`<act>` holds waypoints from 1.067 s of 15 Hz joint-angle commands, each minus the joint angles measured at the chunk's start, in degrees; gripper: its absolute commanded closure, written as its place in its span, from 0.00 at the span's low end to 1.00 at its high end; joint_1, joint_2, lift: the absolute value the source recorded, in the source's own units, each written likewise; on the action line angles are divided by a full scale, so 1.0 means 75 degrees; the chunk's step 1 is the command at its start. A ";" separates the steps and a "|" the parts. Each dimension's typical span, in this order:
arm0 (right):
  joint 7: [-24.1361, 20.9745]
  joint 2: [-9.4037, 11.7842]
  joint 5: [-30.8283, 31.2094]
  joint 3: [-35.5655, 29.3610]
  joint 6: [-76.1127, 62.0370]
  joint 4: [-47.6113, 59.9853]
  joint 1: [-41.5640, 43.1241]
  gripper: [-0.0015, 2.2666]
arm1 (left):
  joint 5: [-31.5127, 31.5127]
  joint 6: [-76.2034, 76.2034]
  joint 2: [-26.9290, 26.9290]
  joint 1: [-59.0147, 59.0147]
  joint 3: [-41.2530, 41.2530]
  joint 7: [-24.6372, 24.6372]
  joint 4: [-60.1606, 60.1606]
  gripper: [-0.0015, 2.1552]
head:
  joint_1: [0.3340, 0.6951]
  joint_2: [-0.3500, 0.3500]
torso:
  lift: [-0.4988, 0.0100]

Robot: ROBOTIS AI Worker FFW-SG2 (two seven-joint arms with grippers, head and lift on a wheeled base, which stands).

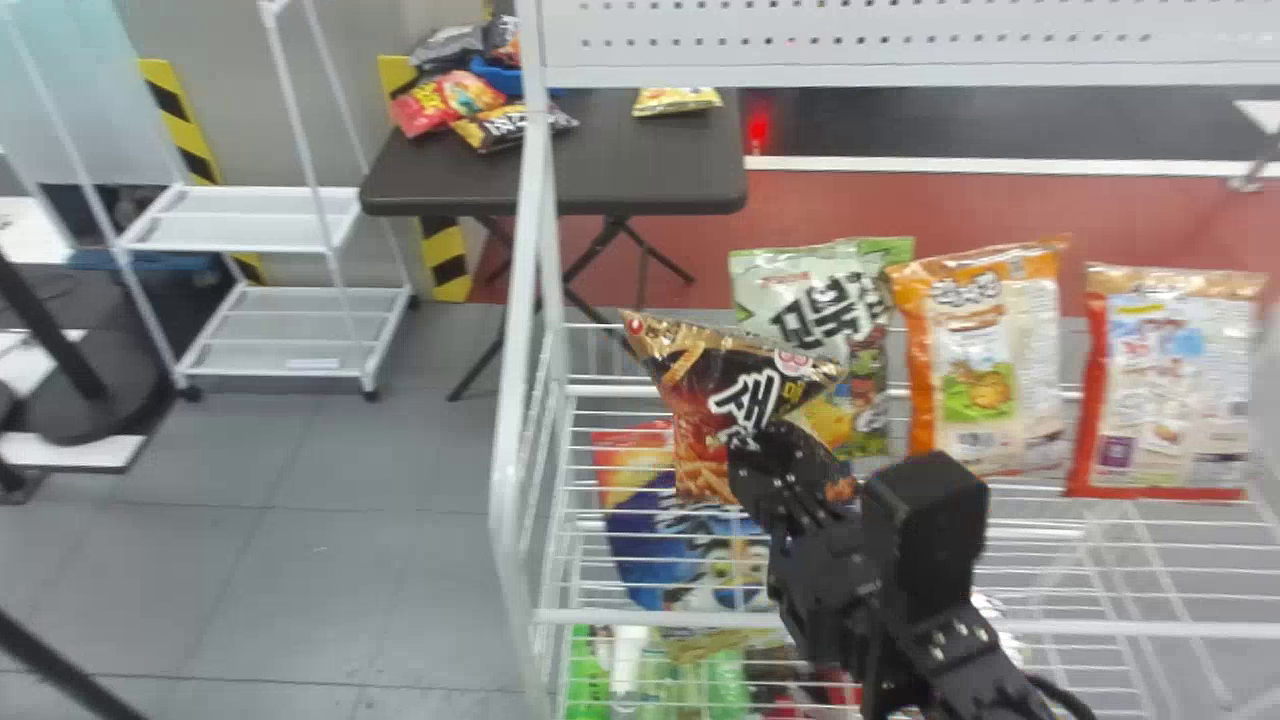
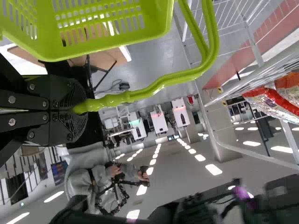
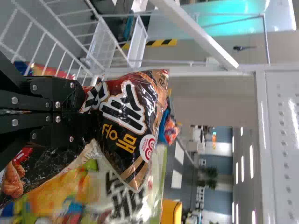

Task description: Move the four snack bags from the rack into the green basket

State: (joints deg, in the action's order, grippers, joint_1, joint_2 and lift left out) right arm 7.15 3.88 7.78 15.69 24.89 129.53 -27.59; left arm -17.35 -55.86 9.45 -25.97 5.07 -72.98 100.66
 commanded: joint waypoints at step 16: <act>0.1871 0.0560 -0.1729 -0.1939 0.6075 0.1596 -0.2943 0.94 | 0.0099 0.0164 -0.0275 -0.0299 -0.0231 0.0039 0.0091 0.86 | 1.00 0.00 | 0.98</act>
State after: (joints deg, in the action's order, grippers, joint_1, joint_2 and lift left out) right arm 21.20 8.32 -5.21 -0.18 69.99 144.80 -51.49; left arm -16.96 -54.64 7.38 -28.21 3.08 -72.72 101.27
